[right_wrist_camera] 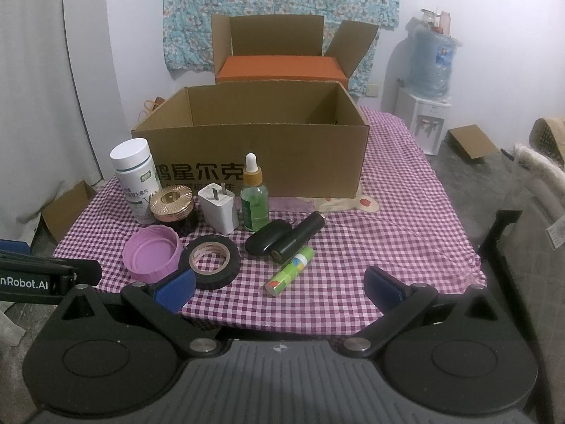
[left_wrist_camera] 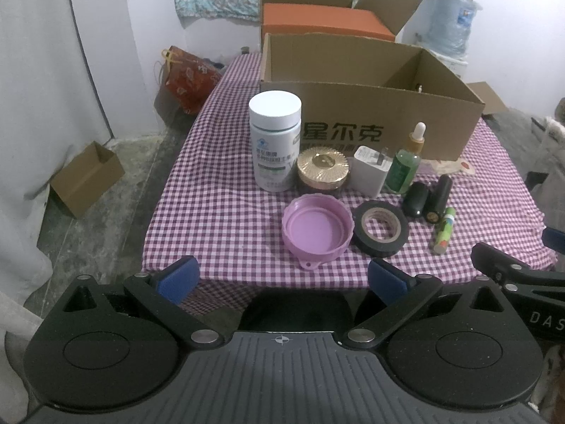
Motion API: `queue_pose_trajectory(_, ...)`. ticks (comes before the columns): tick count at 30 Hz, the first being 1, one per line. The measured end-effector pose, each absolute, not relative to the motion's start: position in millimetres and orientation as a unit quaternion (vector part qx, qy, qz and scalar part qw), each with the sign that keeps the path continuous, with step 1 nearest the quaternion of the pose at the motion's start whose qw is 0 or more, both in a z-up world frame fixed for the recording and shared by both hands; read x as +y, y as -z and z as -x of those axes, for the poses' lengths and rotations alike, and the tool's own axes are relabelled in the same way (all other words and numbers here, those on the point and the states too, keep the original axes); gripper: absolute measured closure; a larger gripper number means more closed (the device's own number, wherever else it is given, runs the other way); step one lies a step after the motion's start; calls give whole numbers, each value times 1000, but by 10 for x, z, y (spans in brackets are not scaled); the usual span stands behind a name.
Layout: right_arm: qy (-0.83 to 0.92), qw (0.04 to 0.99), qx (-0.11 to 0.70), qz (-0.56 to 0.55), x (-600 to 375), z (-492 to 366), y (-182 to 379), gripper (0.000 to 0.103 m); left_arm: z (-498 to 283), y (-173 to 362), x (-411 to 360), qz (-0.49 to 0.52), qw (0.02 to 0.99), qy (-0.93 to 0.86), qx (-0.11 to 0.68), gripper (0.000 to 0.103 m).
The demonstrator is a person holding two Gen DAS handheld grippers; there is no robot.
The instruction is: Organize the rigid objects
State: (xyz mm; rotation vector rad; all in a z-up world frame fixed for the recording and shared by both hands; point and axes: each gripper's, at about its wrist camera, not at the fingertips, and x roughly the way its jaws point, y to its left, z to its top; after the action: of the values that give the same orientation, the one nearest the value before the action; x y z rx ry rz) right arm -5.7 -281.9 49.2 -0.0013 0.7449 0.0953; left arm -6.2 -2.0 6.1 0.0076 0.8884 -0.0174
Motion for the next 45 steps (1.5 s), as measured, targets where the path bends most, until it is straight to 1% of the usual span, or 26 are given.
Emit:
queue_pose_trajectory(24,-47,933,357,10,-2796,66,-486,0,52,5,13,-1,902,11,432,1)
queue_pose_trajectory(34,-39,933,358,18,-2772,15,-430,0,11,63,-17,-16,905,31,424,1)
queue_pose_trajectory(45,-47,934,354,4,-2846,-63,-379,0,-111,175,-45,-13,898,34,439,1)
